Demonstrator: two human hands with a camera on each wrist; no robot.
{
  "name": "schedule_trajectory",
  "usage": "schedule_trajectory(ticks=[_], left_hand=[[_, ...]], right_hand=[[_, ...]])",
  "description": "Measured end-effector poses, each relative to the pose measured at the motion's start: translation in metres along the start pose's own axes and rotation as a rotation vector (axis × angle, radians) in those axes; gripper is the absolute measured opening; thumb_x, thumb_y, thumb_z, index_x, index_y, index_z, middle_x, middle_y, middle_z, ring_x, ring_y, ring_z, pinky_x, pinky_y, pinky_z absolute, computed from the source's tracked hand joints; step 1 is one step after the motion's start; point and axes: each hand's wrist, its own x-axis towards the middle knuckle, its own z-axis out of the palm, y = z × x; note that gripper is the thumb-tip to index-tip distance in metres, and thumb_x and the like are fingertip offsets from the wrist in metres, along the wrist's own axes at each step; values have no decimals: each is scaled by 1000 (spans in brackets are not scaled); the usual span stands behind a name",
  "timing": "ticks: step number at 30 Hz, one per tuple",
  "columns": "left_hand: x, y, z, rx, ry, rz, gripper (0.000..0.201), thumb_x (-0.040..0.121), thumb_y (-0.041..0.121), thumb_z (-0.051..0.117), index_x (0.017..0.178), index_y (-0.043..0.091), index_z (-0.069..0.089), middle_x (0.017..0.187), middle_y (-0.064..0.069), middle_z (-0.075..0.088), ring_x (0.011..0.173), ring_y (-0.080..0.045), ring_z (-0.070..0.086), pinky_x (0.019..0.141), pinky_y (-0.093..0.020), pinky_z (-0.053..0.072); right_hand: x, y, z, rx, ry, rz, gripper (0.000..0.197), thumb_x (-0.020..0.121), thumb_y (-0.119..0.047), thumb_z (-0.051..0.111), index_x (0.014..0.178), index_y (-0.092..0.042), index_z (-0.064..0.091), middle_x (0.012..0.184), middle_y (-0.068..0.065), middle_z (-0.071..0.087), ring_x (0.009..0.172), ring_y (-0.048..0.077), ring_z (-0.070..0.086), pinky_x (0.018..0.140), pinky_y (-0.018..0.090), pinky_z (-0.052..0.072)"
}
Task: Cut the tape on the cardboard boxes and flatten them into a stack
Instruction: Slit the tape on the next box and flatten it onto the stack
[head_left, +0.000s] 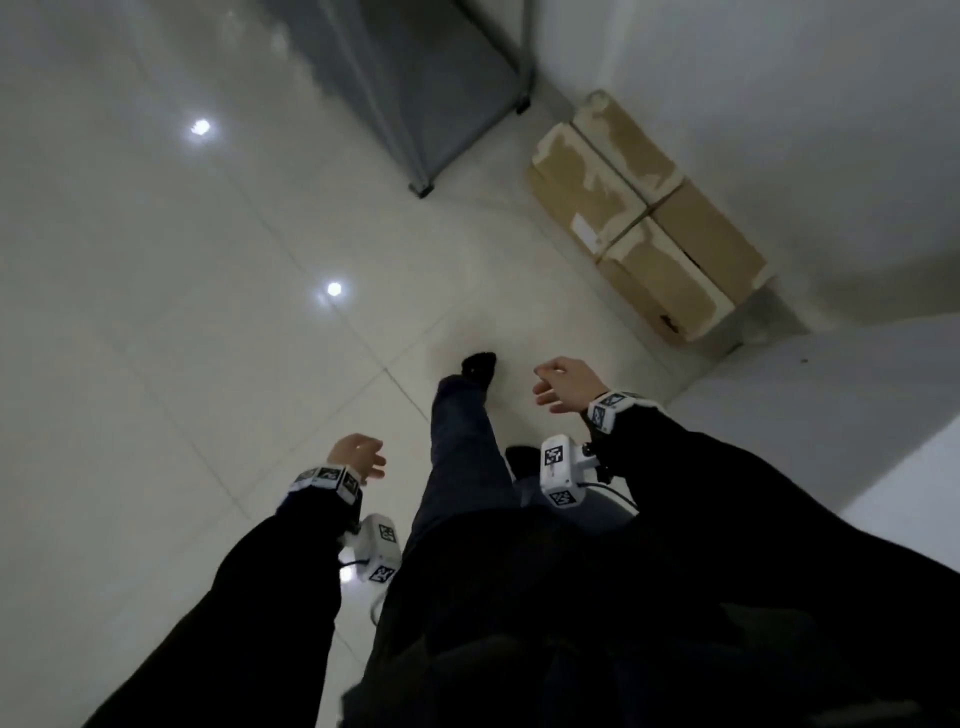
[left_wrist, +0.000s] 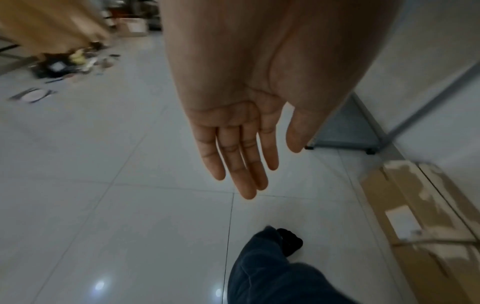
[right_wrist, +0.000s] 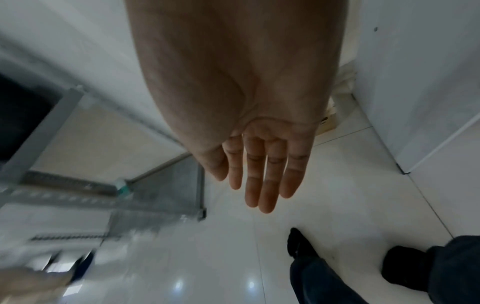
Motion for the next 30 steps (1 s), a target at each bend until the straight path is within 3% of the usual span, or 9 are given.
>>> schedule_trajectory(ticks=[4,7,9,13,16,19,22,26,30], left_hand=[[48,95,-10,263,-45,60,20,99,8,43,111,-4,54,82,-17,58,64,-26,54,43,-21,46],[80,168,11,540,-50,201,22,95,15,51,106,-2,60,96,-20,66,86,-36,64,77,-37,53],[98,223,40,658,-83,314,21,94,20,50,101,4,62,100,-20,67,93,-37,64,81,-37,51],[129,340,131,636,-226,467,14,97,17,48,86,11,55,84,-16,63,66,-27,60,60,-26,47],[167,409,219,540,-288,531,12,97,14,50,94,6,57,76,-12,60,58,-19,53,46,-19,42],[208,454,307,520,-305,652,17,97,18,50,103,6,60,84,-11,64,70,-23,59,64,-28,46],[250,483,385,546,-390,816,15,93,17,57,107,12,62,88,-4,62,79,-19,56,77,-27,41],[294,504,466,739,-374,1034,52,95,23,55,143,14,36,143,-8,38,133,-22,36,106,-31,33],[324,501,500,645,-165,935,67,92,29,57,147,9,24,150,-12,27,138,-29,25,111,-40,29]], right_hand=[[31,-4,-41,208,181,107,10,99,-16,45,102,-9,52,71,6,56,47,11,57,46,20,41],[47,12,-80,335,290,220,11,99,-15,44,104,-9,52,74,6,57,60,17,55,53,24,41],[58,30,-107,414,377,306,11,99,-14,44,105,-9,52,73,7,57,60,17,54,52,23,41],[106,78,-161,477,479,452,15,97,-15,49,105,-6,57,87,16,60,63,21,55,59,25,42],[174,114,-214,414,587,450,22,95,-19,53,107,-2,59,108,23,62,83,26,55,77,36,44],[250,131,-267,408,758,398,40,93,-31,56,120,-2,55,119,21,59,98,33,57,87,35,41],[332,140,-315,509,951,363,52,72,-69,54,91,-20,57,93,17,55,85,30,54,82,35,37],[417,160,-350,616,1039,301,68,90,-50,54,138,-3,41,141,17,44,128,30,42,104,33,30],[454,183,-346,656,1097,295,61,94,-48,47,142,-10,39,146,14,40,134,29,37,106,30,25]])
